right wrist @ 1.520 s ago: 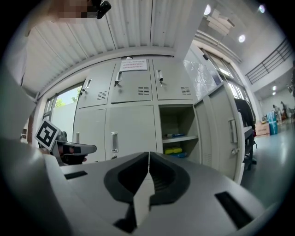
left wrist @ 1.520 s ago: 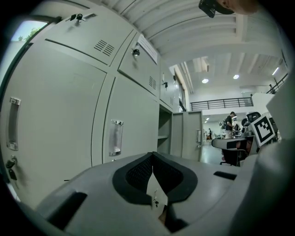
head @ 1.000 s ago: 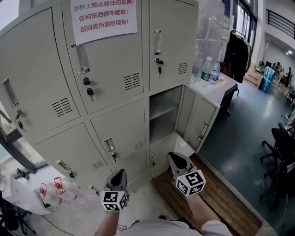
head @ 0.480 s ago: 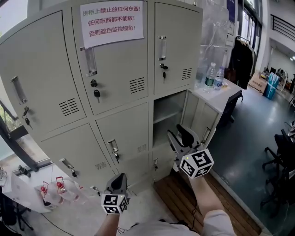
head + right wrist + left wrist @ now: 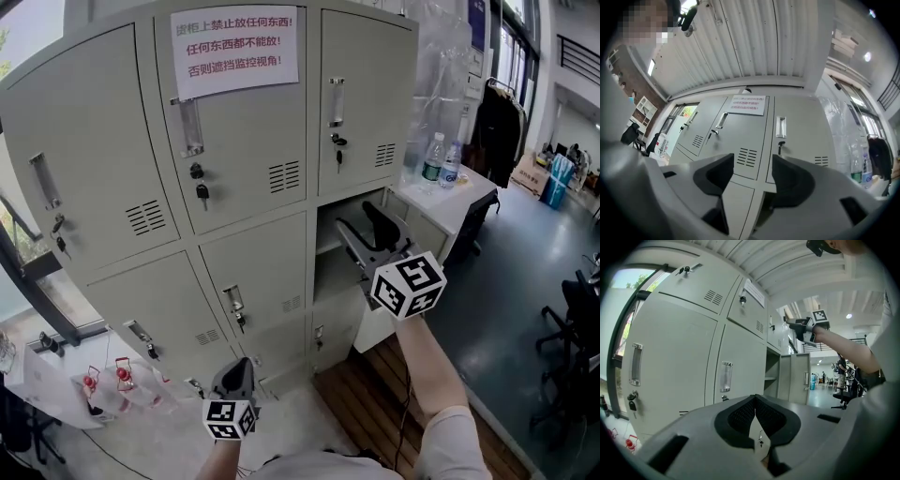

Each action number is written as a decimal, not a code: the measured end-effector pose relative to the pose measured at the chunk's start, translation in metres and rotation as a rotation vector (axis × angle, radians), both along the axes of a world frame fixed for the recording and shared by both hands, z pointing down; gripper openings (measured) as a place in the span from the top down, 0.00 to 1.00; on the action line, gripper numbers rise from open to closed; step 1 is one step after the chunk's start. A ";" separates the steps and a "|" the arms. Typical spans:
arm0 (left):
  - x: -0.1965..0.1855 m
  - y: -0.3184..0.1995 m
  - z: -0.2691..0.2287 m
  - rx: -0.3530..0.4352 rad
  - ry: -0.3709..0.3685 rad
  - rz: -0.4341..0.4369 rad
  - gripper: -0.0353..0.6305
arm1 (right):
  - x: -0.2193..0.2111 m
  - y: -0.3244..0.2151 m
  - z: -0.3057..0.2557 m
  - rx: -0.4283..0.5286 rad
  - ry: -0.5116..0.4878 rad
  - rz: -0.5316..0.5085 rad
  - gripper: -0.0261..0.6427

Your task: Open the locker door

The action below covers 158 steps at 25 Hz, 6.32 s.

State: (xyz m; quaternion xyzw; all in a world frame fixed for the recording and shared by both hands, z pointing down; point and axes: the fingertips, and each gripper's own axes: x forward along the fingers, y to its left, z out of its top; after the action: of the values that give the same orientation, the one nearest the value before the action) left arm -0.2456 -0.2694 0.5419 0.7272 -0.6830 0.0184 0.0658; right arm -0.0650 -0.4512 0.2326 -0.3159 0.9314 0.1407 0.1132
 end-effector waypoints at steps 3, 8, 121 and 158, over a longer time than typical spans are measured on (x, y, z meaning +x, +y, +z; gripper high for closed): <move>-0.005 0.000 -0.001 0.004 0.001 -0.017 0.93 | -0.009 -0.011 -0.020 0.011 0.004 -0.021 0.62; -0.014 0.001 -0.001 0.005 -0.001 -0.041 0.93 | -0.023 -0.033 -0.042 0.038 0.000 -0.020 0.61; 0.059 -0.046 0.003 -0.015 0.036 0.149 0.94 | 0.250 -0.090 -0.120 0.228 -0.083 0.711 0.93; 0.058 -0.045 -0.005 0.014 0.014 0.151 0.93 | 0.164 -0.024 -0.039 0.223 -0.005 0.500 0.94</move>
State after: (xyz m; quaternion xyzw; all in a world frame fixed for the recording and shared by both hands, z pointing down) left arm -0.1876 -0.3145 0.5369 0.7772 -0.6259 0.0136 0.0637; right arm 0.0991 -0.4752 0.1934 -0.5219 0.8031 0.2652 0.1111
